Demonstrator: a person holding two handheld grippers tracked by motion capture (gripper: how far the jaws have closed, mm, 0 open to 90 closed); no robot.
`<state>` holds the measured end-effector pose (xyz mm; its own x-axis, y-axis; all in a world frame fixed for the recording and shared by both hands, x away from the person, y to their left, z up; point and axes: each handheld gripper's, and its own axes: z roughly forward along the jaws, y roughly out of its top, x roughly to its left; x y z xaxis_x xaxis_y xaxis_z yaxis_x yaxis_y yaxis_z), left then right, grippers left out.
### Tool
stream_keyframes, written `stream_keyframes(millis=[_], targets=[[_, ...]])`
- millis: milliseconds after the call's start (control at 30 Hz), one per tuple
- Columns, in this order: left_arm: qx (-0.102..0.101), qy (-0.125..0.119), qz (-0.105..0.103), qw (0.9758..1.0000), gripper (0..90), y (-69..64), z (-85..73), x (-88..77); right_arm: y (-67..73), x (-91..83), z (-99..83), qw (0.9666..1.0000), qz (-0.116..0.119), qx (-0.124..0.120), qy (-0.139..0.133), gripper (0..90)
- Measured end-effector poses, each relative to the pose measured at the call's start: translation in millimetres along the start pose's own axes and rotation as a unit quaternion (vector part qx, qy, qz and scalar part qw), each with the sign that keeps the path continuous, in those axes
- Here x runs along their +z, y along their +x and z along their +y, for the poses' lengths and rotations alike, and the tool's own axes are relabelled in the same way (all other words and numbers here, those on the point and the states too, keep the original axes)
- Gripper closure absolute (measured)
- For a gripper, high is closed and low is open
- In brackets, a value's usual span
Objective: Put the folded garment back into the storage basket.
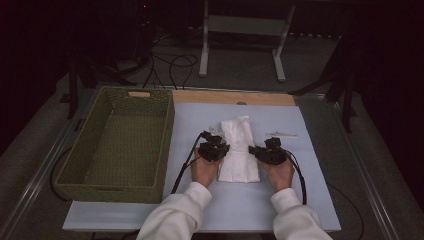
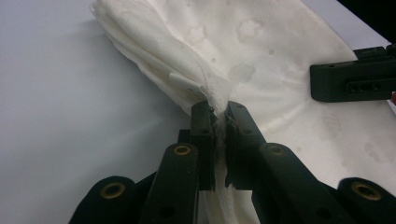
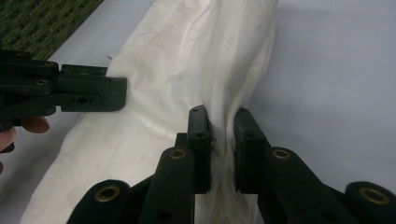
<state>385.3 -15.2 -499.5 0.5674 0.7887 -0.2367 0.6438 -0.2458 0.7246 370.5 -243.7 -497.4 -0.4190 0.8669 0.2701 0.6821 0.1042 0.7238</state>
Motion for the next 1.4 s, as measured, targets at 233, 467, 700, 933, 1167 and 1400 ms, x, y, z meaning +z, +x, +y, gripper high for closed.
stream_keyframes(millis=[233, 467, 700, 933, 1167, 1400], targets=[[-0.003, -0.008, 0.002, 1.0, 83.6, 2.4, 4.6, -8.6, 6.0, -2.9, 5.9, 1.0, 0.006, 0.004, -0.006, 80.0], [0.0, -0.007, 0.007, 1.0, 83.6, 1.1, 8.8, -14.2, 9.4, -5.1, 9.3, 1.0, 0.005, 0.003, -0.007, 80.0], [0.002, -0.009, 0.008, 0.9999, 83.6, 1.1, 14.1, -21.3, 13.8, -8.7, 15.6, 0.9999, 0.005, -0.003, -0.011, 80.0], [-0.002, -0.012, 0.008, 0.9999, 83.5, 0.9, 18.1, -28.0, 16.6, -11.8, 20.5, 0.9999, 0.009, -0.004, -0.013, 80.0], [-0.001, -0.014, 0.009, 0.9999, 83.6, 0.2, 20.0, -30.1, 17.1, -13.1, 22.0, 0.9998, 0.01, -0.004, -0.015, 80.0], [-0.001, -0.014, 0.009, 0.9999, 83.6, 0.2, 20.0, -30.1, 17.1, -13.1, 22.0, 0.9998, 0.01, -0.004, -0.015, 80.0]])
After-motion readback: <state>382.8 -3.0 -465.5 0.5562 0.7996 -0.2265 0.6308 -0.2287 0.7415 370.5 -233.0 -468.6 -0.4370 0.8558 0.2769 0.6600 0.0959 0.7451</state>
